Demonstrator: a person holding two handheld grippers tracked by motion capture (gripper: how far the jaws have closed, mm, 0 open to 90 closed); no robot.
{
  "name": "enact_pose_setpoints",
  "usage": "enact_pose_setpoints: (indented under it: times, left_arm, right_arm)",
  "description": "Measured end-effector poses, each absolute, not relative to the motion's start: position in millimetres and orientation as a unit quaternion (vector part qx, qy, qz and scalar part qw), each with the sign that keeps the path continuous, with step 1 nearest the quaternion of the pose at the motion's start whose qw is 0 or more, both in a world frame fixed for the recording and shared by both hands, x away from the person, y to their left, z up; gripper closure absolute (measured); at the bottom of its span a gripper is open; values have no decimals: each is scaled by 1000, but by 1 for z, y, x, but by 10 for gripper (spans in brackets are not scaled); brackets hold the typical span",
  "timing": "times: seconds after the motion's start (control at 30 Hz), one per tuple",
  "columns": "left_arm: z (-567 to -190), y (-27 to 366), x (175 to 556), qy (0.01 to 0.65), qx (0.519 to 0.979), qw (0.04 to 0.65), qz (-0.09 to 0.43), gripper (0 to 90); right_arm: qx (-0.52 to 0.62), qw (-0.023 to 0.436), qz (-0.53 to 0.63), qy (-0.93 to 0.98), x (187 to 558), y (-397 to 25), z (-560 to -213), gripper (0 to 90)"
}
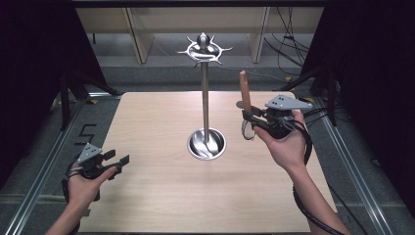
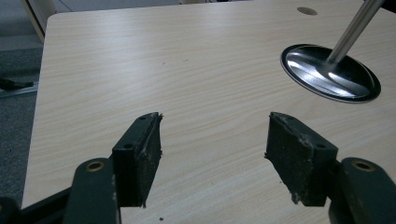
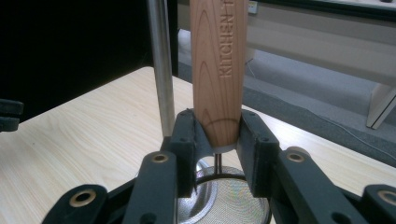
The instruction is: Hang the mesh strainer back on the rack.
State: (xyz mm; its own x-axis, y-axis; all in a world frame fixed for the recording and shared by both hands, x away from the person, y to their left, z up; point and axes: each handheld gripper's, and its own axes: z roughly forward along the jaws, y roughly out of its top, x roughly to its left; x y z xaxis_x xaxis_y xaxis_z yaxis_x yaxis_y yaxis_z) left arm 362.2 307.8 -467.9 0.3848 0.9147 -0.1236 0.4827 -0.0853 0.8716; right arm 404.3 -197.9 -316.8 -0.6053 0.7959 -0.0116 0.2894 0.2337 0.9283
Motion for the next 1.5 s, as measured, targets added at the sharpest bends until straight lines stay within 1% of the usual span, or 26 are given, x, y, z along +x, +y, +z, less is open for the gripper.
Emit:
enact_pose_setpoints:
  times: [0.07,0.13,0.23,0.5,0.67,0.7,0.73,0.87,1.13,1.5]
  left_arm:
    - [-468,308,362,501,697,454,238,346]
    - [-468,308,362,500,698,454,237,346]
    - [-468,308,362,501,698,452,237,346]
    - [-468,308,362,501,697,454,237,346]
    - [-468,308,362,501,697,455,237,346]
    - [-468,308,362,501,697,454,238,346]
    - [-468,308,362,501,697,455,237,346]
    - [-468,308,362,501,698,454,237,346]
    - [-468,309,362,500,698,455,237,346]
    - [-467,309,362,501,696,456,238,346]
  right_arm:
    - [362,254,501,744,405,-196,-315,700]
    - [358,266,505,738,406,-195,-315,701]
    - [355,258,501,746,406,-194,-312,701]
    - [349,263,511,740,406,-188,-308,701]
    - [349,249,519,740,404,-184,-304,701]
    - [348,261,515,739,404,-184,-303,701]
    - [355,249,521,736,402,-182,-302,701]
    - [352,252,522,734,400,-179,-298,701]
    - [348,241,536,730,401,-168,-293,702]
    - [344,241,540,729,403,-160,-288,701]
